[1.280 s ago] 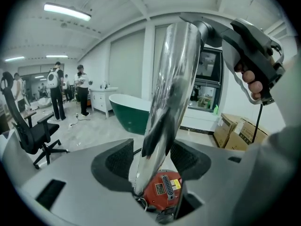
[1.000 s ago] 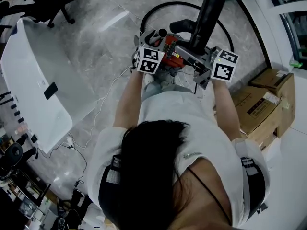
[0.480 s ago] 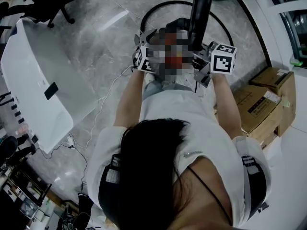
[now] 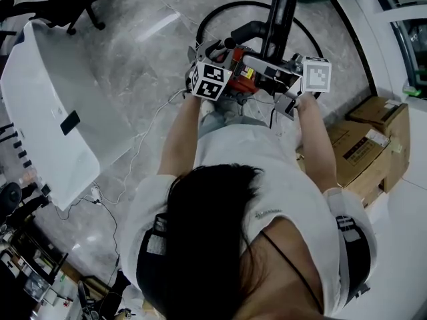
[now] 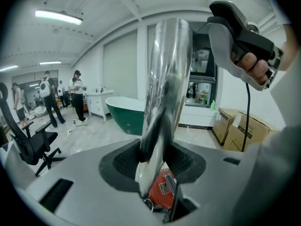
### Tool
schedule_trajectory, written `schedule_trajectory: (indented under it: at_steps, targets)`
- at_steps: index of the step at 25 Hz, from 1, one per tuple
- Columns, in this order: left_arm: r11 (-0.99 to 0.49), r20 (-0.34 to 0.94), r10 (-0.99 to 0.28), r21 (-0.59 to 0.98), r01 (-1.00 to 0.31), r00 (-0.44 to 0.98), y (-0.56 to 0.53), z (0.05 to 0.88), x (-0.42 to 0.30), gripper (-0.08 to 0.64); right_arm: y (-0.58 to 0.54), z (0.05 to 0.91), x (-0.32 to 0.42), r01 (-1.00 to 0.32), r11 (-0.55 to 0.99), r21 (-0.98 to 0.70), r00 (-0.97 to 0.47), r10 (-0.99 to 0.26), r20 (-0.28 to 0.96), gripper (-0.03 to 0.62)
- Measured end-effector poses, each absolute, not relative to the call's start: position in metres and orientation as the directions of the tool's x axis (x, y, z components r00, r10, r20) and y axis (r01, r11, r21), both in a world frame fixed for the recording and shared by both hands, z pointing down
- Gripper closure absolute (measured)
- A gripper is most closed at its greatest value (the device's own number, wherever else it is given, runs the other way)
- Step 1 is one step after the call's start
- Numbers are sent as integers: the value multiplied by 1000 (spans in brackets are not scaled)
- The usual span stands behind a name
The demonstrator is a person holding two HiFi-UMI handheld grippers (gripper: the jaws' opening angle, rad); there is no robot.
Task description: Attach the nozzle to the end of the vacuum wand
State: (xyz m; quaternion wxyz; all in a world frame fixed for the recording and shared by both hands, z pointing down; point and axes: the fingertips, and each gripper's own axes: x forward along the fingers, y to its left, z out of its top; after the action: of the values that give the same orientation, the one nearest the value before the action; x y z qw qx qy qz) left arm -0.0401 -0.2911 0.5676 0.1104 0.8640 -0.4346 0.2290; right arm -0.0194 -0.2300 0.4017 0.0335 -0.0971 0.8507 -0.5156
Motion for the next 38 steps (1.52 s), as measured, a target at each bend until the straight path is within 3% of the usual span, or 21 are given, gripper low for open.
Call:
schedule_trajectory:
  at_steps: [25,38]
  targets:
    - [-623,490,-668,44,-781,561,-292,569,-36,402,-224,411,-22,-70,370,-926,-989,-144,17,516]
    - [-644,503,-637,70,-762,584,-294,571,-34,399,-217,410,-30,-146,441,-886,-989,-73,126,520]
